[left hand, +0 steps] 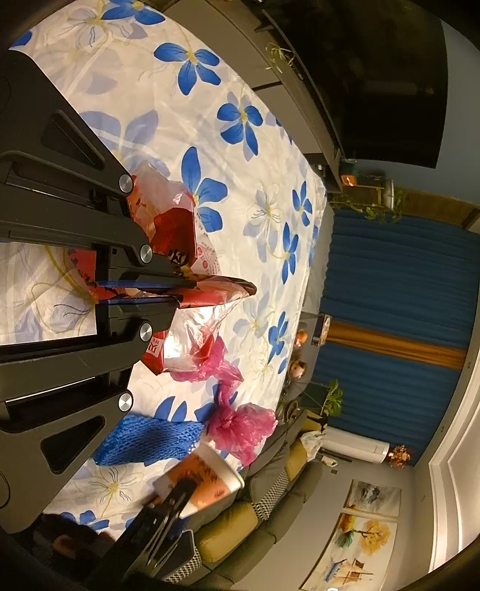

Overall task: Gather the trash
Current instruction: 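Grasp the red-white snack bag with the left tool while the right tool grasps the orange paper cup, then carry the snack bag and orange cup over the grey bin with both tools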

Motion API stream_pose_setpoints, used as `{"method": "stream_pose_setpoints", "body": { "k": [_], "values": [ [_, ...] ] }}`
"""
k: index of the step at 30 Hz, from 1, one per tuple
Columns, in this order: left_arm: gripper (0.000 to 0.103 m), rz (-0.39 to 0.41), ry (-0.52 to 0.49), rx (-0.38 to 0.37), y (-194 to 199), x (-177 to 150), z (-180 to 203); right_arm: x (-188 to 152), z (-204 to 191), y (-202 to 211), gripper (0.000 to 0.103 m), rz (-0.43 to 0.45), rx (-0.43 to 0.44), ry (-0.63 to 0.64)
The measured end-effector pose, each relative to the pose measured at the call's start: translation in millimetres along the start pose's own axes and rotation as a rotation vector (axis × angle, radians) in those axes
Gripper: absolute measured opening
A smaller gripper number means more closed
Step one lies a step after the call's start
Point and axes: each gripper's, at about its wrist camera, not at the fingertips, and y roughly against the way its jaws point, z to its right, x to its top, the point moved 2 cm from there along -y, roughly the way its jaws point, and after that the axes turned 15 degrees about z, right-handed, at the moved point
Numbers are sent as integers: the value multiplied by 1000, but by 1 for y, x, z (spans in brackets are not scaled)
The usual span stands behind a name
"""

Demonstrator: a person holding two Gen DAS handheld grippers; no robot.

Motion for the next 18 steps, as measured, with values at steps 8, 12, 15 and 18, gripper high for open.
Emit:
{"method": "stream_pose_setpoints", "body": {
  "k": [8, 12, 15, 18],
  "values": [
    [3, 21, -5, -14, 15, 3, 4, 1, 4, 57, 60, 63, -9, -19],
    [3, 34, -12, -22, 29, 4, 6, -1, 12, 79, 60, 83, -19, -49],
    [3, 41, -17, -29, 40, 5, 10, -1, 18, 94, 60, 104, -32, -71],
    [3, 51, -21, -36, 51, 7, 14, 3, 24, 107, 60, 124, -43, -87]
  ]
}}
